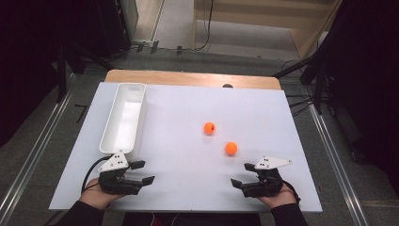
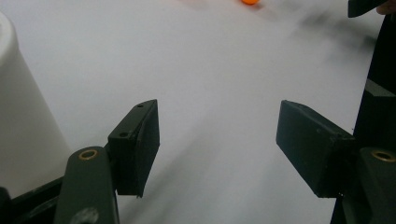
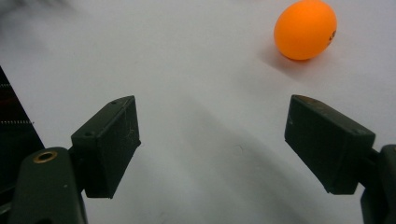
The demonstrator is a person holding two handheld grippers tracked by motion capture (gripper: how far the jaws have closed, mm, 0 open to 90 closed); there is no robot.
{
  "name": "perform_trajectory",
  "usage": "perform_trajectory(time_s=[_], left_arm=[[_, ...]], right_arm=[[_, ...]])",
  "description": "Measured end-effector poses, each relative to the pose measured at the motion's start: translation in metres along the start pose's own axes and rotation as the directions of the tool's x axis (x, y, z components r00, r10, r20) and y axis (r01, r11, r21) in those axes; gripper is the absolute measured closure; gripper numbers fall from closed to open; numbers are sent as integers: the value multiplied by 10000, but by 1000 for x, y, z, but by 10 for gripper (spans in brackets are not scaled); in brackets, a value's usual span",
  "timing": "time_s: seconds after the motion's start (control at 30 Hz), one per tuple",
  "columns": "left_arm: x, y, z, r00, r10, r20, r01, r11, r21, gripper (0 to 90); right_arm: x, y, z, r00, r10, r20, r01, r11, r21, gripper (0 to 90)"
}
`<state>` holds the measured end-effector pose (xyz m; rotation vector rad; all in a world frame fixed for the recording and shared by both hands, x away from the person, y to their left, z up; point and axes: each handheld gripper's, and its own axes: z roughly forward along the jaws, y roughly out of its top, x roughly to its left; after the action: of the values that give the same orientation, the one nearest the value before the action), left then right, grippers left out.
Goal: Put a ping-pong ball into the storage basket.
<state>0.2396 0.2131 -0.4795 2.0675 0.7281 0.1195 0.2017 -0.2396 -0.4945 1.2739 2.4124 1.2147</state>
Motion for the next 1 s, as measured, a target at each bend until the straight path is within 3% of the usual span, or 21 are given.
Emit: perform_trajectory(time_s=[1.0], left_arm=[[1,0,-2,10000,71,-57,-71,10000,-9,304]], right_arm=[[-3,-1,1,9999,131,-78,-131,9999,101,164]])
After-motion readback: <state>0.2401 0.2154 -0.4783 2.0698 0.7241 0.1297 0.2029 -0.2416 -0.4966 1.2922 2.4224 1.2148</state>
